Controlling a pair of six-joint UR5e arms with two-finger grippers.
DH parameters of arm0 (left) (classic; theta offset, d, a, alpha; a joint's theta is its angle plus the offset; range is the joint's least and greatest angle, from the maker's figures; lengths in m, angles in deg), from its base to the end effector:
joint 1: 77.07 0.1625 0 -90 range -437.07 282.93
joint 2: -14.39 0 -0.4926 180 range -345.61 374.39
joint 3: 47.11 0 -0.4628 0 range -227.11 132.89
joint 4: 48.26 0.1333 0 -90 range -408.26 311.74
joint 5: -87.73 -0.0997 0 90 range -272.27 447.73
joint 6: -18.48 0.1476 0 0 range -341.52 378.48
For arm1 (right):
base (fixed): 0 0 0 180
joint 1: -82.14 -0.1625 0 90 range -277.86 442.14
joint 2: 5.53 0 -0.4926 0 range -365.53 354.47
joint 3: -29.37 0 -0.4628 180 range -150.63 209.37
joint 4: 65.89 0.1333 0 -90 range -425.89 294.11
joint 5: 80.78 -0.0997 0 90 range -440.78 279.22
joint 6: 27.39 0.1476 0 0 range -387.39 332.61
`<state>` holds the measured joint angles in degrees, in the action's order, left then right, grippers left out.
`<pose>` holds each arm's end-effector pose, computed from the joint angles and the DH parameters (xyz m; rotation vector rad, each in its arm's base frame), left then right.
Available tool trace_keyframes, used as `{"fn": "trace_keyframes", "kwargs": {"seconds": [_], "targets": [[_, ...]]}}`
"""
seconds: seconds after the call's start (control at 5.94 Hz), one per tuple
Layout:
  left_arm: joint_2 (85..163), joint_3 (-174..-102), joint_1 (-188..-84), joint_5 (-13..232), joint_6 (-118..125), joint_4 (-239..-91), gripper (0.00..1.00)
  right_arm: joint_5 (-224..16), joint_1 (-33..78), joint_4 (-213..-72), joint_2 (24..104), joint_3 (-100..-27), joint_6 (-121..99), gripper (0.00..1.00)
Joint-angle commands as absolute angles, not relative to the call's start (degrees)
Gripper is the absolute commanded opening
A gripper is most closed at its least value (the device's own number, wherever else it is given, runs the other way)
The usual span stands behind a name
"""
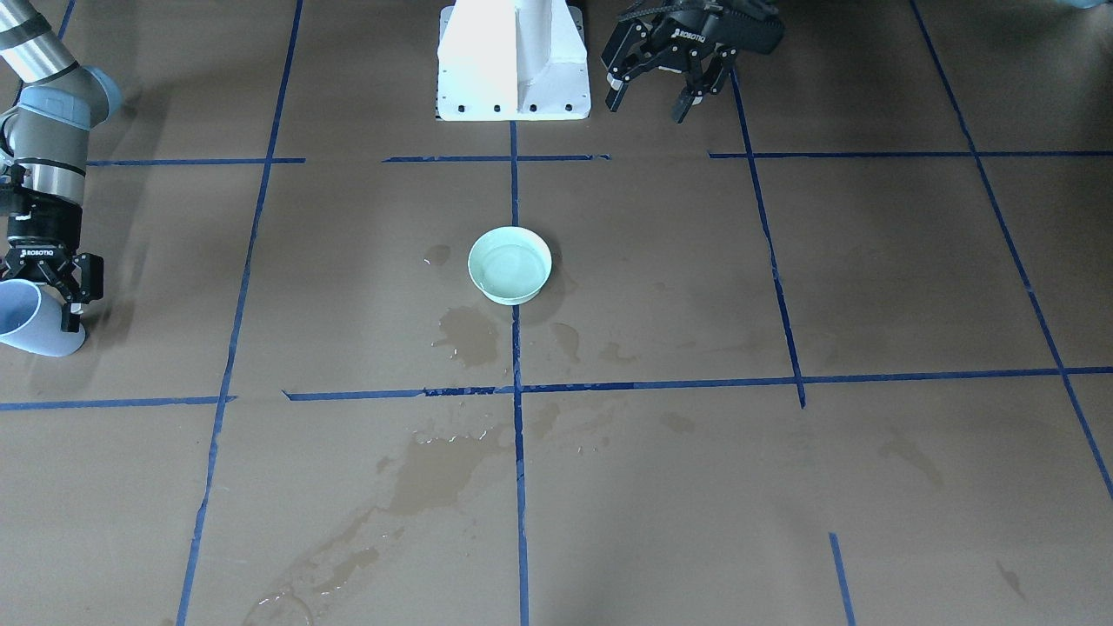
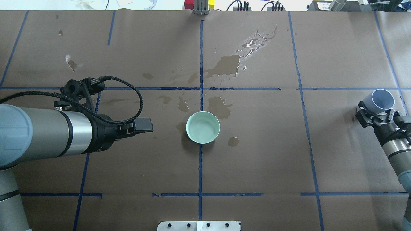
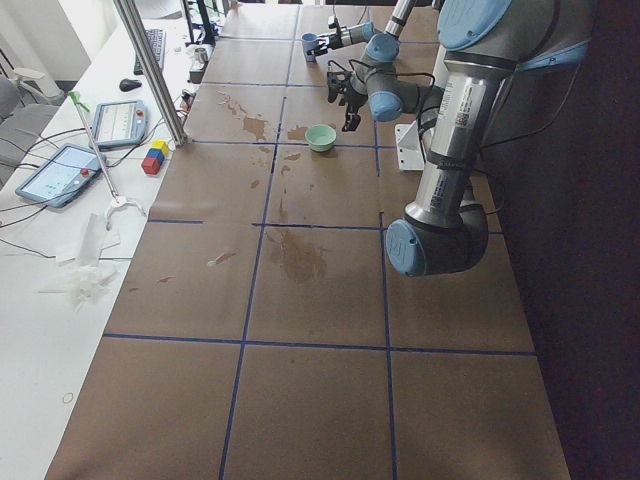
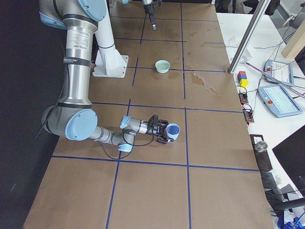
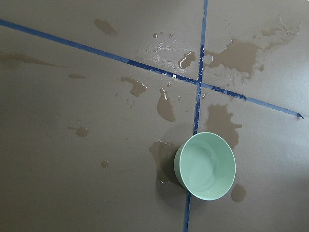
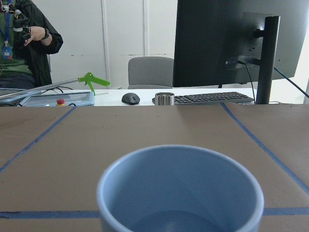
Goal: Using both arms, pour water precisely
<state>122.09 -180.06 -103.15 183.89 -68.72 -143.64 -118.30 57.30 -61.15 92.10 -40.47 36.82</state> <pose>0.4434 -0.3478 0.1969 0.1956 1.1434 -0.2980 -0.3175 -0.4229 0.8100 1.1908 -0.6327 0.5193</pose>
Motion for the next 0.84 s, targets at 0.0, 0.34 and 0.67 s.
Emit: {"fn": "trace_keyframes", "kwargs": {"seconds": [0.0,0.34,0.67], "targets": [[122.2,-181.0,-103.1,183.9,-68.7,-141.9,1.0,-118.4,57.3,-61.0,92.2,-40.7,36.6,1.0],[122.3,-181.0,-103.1,183.9,-68.7,-141.8,1.0,-121.3,57.0,-54.8,95.1,-41.1,34.1,1.0],[122.2,-180.9,-103.1,183.9,-68.7,-141.8,1.0,-124.7,57.0,-51.8,96.0,-43.1,32.8,1.0]]}}
